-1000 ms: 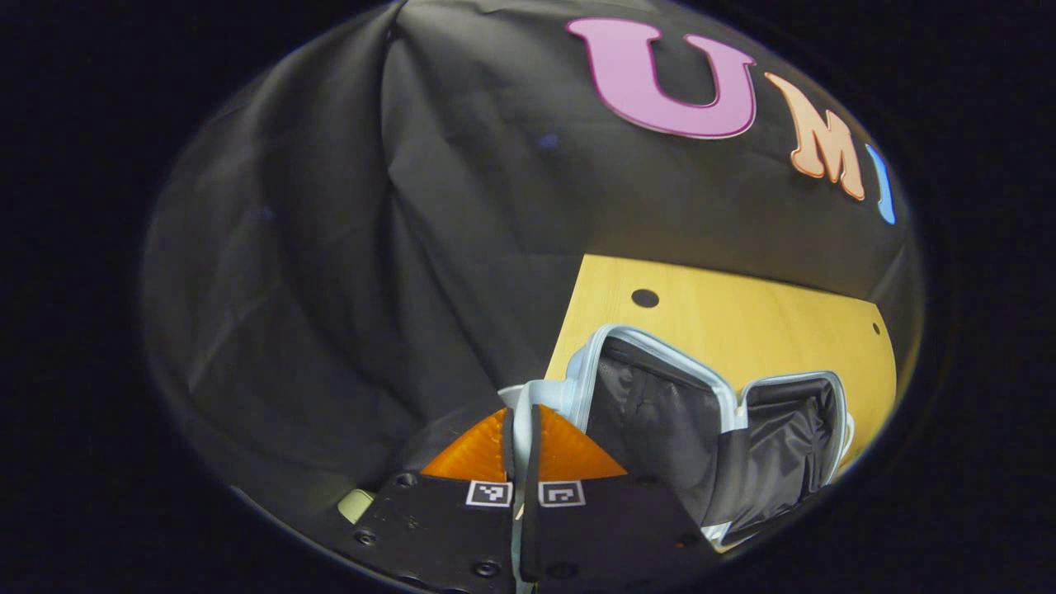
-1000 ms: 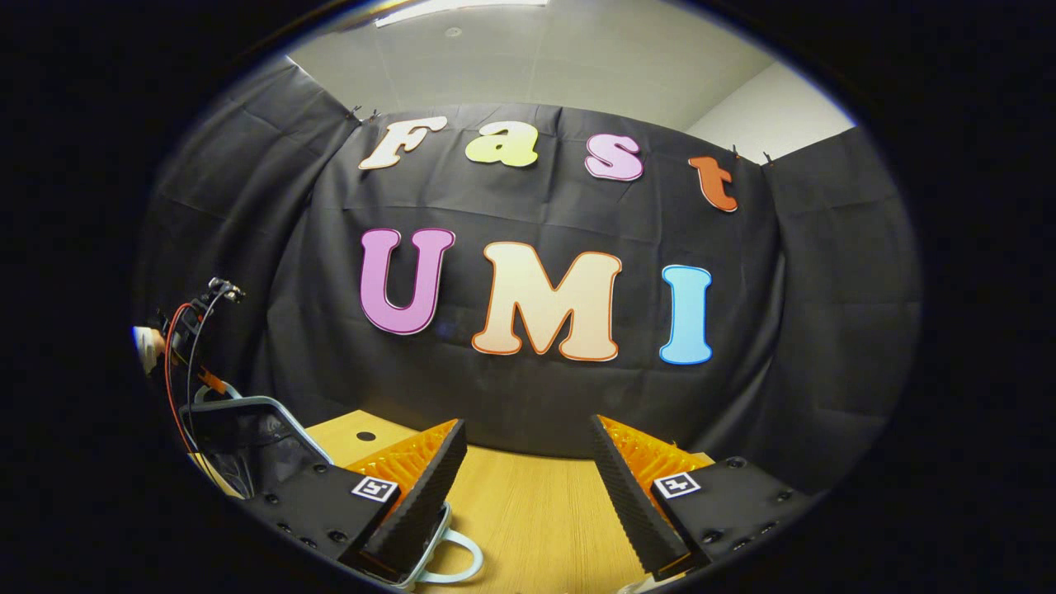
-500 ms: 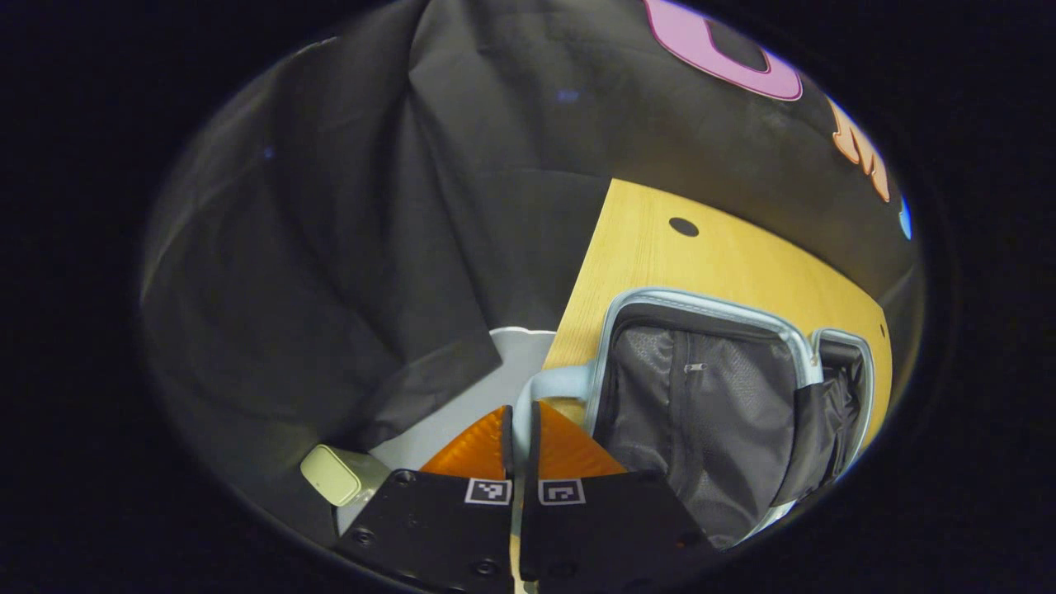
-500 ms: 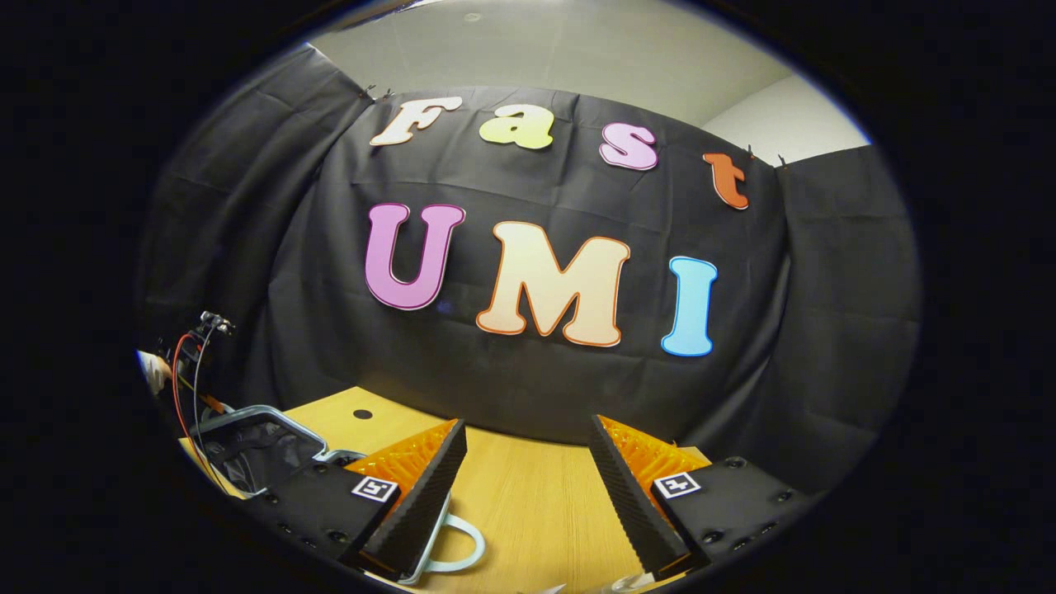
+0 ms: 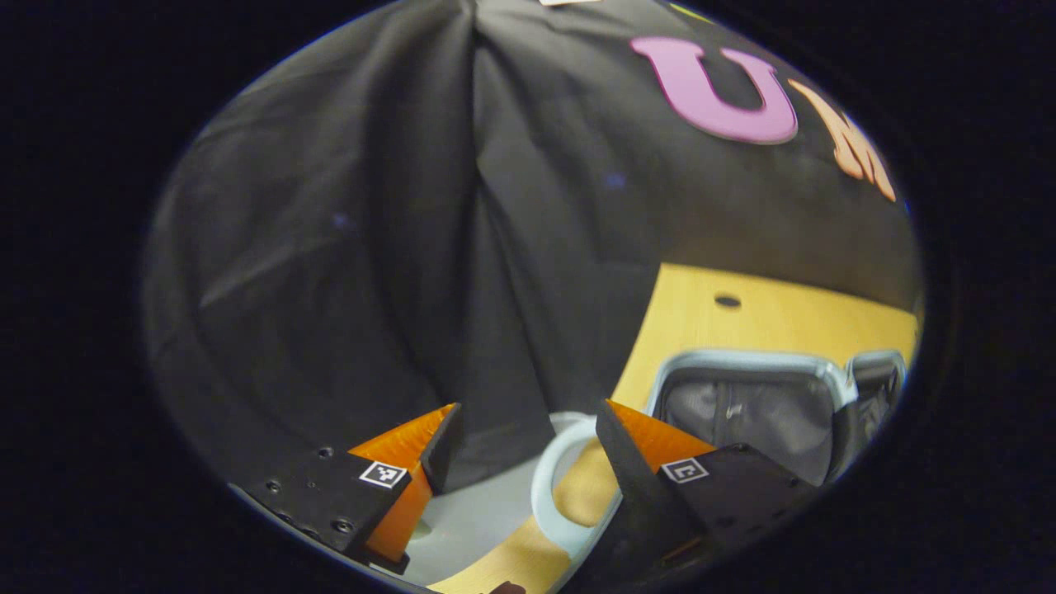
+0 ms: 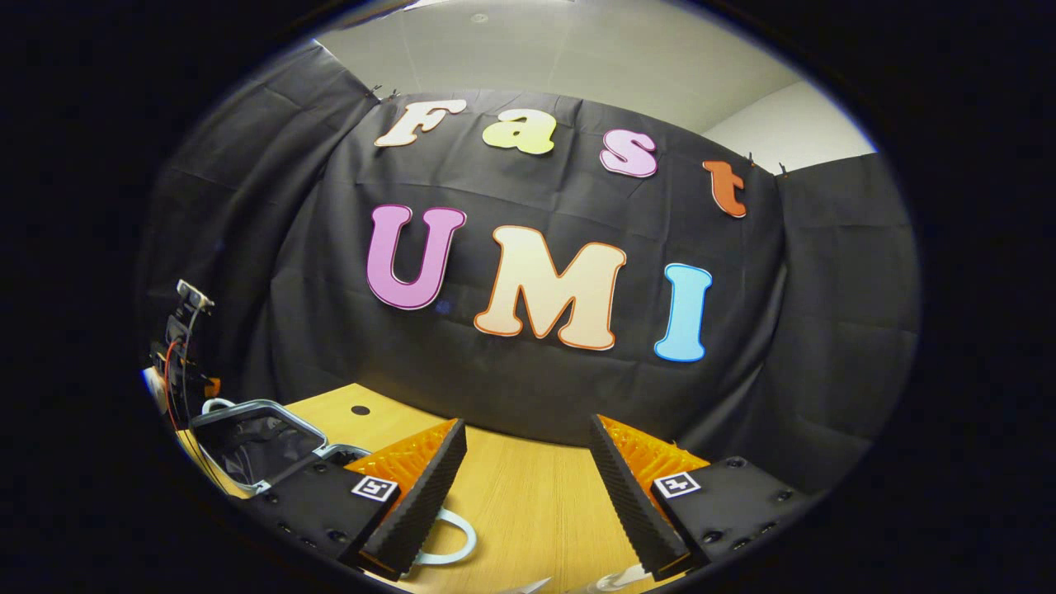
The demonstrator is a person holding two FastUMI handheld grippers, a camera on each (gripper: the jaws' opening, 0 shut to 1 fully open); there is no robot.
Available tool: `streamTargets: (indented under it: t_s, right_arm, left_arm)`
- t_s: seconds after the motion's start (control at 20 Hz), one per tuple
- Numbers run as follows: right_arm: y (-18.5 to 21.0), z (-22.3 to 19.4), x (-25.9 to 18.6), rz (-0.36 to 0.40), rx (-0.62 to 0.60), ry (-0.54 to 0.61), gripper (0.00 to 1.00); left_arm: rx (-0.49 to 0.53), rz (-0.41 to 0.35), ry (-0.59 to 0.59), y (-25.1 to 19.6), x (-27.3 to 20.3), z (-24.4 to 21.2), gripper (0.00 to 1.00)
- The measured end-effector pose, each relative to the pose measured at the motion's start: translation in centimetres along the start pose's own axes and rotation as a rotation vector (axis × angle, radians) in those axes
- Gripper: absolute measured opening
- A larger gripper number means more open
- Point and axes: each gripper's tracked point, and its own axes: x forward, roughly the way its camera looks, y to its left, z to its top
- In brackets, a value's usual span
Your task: First open the suitcase, pack the skin care products into it, and then close the suitcase.
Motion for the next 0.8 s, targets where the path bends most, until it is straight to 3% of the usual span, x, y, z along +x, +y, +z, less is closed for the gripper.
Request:
streamTargets:
  t_s: [0.15, 0.3, 0.55, 0.65, 0.8]
  right_arm:
    - [-1.7, 0.3, -0.7, 0.005, 0.021, -0.027, 0.96]
    - [-3.6, 0.4, -1.7, 0.004, 0.065, -0.044, 0.96]
    - [-7.2, 0.7, -3.5, -0.005, 0.083, -0.077, 0.96]
    - [-9.0, 0.6, -4.4, -0.018, 0.084, -0.091, 0.96]
    - [-11.6, -0.1, -5.4, -0.033, 0.087, -0.095, 0.96]
  left_arm:
    - [-0.033, -0.01, -0.211, -2.3, -6.0, 6.5, 0.95]
    - [0.022, -0.075, -0.352, -6.4, -12.7, 9.7, 0.95]
    - [0.004, -0.213, -0.431, -12.8, -23.3, 12.1, 0.94]
    - [-0.001, -0.272, -0.456, -17.4, -25.6, 12.7, 0.94]
    - [-0.043, -0.419, -0.428, -24.6, -29.0, 11.5, 0.94]
